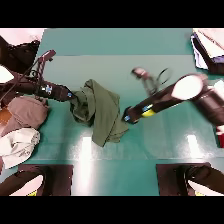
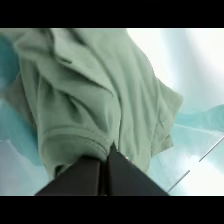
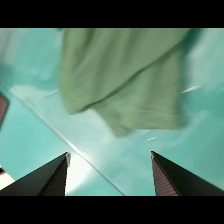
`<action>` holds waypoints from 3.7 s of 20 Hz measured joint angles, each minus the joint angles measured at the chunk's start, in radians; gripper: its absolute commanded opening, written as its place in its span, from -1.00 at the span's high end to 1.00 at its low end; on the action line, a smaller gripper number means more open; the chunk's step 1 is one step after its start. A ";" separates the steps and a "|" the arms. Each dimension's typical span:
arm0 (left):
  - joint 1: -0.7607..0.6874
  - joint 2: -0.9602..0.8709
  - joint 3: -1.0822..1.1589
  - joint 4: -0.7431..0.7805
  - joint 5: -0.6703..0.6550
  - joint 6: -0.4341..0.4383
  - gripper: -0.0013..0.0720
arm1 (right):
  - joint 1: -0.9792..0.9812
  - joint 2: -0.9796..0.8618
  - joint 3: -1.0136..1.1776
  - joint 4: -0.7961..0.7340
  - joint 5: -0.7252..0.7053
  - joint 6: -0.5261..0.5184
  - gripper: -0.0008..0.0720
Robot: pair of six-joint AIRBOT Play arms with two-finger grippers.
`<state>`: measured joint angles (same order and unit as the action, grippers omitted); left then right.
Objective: Fold the shirts.
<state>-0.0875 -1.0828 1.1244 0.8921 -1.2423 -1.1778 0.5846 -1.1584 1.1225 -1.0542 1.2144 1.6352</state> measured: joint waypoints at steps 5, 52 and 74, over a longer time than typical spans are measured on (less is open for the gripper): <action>0.000 0.011 0.025 0.016 -0.031 -0.002 0.89 | 0.135 -0.168 -0.106 0.127 -0.223 0.016 -0.60; 0.000 0.157 0.476 0.223 -0.214 -0.178 0.89 | -0.996 0.129 0.723 0.071 0.381 -0.085 0.93; 0.011 0.079 -0.087 0.409 0.495 -0.307 -0.54 | -0.741 -0.221 0.499 -0.063 -0.072 -0.127 -0.46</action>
<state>-0.0761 -1.0035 1.0370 1.3006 -0.7471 -1.4853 -0.1562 -1.3796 1.6211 -1.1175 1.1419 1.5085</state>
